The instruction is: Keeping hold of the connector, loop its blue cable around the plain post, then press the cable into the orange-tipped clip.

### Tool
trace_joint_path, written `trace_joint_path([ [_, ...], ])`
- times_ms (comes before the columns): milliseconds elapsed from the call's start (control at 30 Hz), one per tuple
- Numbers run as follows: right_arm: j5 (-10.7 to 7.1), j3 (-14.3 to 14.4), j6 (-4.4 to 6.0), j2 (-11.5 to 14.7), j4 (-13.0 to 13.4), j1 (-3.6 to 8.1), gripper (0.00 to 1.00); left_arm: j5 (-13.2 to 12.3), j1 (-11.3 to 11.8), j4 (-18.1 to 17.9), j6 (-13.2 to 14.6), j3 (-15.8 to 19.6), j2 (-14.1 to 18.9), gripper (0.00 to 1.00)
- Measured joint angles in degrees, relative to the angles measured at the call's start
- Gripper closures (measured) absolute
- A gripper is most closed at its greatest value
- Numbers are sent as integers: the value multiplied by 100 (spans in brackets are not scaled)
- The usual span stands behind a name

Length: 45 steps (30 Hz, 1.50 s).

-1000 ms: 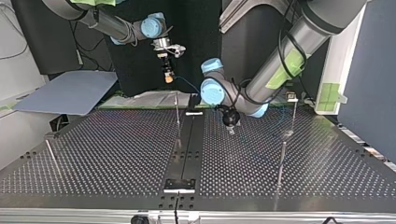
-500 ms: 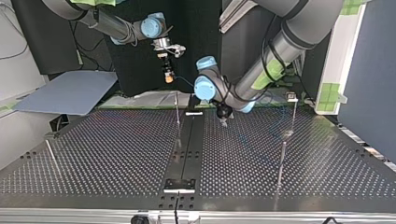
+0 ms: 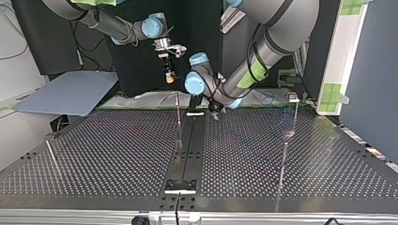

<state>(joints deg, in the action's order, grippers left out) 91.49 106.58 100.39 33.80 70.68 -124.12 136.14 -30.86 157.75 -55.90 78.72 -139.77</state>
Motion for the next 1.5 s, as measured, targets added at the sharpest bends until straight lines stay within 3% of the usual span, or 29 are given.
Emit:
trace_joint_path([
  [333, 14, 0, -5, 0, -1, 28, 100, -298, -159, -104, -237, 18, -537, 0],
  [533, 21, -2, -14, 0, -43, 71, 100, -489, -218, 17, -318, 82, -786, 0],
  [733, 26, -1, -169, 0, -159, 81, 100, -686, -233, 146, -396, 195, -815, 0],
  [967, 20, -6, -264, 0, -194, 78, 100, -1074, -246, 194, -782, 210, -814, 0],
  [1167, 3, -19, -410, 0, -213, 58, 100, -1433, -217, 131, -1140, 211, -812, 0],
  [1500, 5, -32, -445, -1, -231, 83, 100, -2041, -147, 63, -1748, 212, -809, 0],
])
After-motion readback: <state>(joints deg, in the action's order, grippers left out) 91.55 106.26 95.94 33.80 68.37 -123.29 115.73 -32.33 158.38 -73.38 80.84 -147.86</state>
